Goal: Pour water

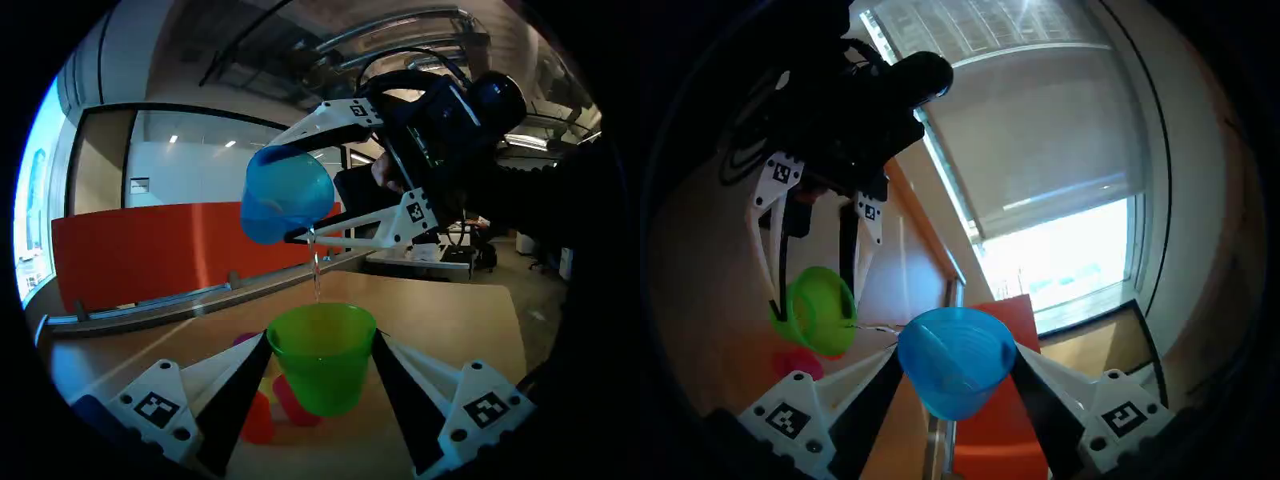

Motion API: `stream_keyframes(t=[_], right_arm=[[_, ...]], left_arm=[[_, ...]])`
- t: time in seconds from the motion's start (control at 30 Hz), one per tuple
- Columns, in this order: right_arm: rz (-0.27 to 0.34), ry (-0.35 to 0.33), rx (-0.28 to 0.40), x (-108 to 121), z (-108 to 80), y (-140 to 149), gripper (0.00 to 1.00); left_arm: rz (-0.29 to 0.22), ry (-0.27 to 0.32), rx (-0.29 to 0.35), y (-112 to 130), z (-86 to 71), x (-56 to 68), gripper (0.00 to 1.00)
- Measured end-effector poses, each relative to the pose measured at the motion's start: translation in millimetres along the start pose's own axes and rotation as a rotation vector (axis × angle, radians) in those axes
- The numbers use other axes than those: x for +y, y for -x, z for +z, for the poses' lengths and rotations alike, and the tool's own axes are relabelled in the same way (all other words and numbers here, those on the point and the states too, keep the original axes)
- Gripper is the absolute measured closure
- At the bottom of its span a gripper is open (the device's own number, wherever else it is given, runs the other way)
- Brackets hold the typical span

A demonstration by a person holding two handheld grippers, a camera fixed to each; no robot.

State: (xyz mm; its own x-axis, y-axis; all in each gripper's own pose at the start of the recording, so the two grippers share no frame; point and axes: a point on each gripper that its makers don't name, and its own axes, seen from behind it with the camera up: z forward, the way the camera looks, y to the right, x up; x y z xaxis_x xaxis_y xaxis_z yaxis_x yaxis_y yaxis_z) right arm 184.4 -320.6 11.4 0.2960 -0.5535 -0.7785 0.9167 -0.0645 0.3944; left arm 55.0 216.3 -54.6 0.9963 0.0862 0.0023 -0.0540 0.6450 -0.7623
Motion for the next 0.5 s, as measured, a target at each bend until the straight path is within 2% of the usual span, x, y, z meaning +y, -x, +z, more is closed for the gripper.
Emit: stream_keyframes(t=[0.5], right_arm=[[-0.040,0.006,-0.004,1.1,0.0,-1.2,0.09]], left_arm=[[0.002,-0.003,0.000,0.2,1.0,-0.4,0.12]])
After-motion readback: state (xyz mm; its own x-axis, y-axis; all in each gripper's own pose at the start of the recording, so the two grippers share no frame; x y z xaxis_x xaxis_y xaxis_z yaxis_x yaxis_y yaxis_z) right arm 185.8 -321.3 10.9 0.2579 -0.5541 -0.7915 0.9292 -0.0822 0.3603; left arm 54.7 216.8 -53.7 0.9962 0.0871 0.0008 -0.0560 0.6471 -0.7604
